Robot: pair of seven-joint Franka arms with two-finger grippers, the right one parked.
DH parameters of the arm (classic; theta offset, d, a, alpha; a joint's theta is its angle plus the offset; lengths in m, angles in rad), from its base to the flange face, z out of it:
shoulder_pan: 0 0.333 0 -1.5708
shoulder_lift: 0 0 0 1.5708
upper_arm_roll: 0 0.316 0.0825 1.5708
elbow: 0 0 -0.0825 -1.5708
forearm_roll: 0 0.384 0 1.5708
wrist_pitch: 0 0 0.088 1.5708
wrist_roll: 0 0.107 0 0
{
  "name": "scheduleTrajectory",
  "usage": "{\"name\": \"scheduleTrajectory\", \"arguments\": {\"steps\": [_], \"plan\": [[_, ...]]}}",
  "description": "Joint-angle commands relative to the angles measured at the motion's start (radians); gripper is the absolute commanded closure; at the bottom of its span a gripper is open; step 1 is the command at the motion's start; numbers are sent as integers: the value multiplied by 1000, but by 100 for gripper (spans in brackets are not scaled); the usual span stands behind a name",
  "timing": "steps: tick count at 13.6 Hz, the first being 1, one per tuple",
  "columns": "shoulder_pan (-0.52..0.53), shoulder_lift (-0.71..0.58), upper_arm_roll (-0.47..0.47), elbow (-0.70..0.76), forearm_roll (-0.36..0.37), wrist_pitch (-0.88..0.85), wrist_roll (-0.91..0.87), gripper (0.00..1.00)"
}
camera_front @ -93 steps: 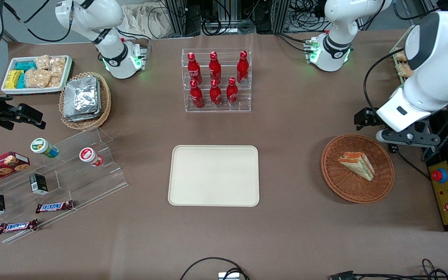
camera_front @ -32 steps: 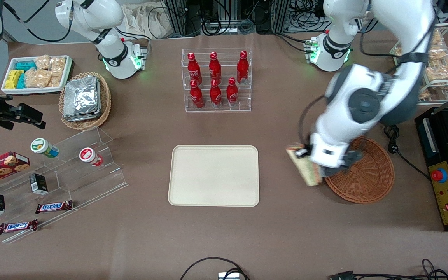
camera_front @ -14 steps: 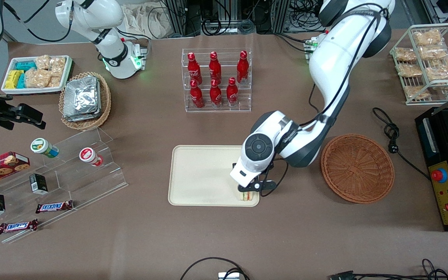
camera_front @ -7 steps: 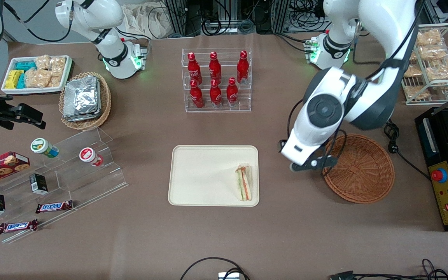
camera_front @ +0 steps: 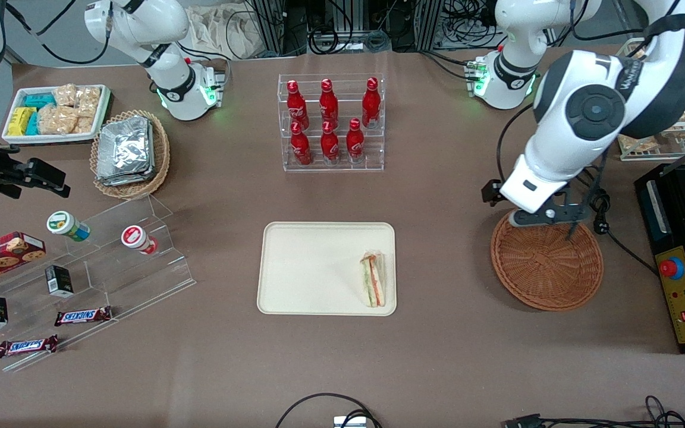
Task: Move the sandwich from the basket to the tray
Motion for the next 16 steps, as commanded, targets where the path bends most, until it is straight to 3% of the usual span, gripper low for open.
{"name": "scheduleTrajectory", "arguments": {"steps": [1,2,4,5,7,16], "plan": [[76,-14,-10,21,-18,-37,96,0],[113,-14,-10,44,-19,-57,144,0],[187,-40,-4,49,-100,-72,257,0],[172,-56,54,45,-111,-91,303,0],[10,-62,252,49,-113,-106,345,0],[-29,71,249,244,-70,-175,345,0]]}}
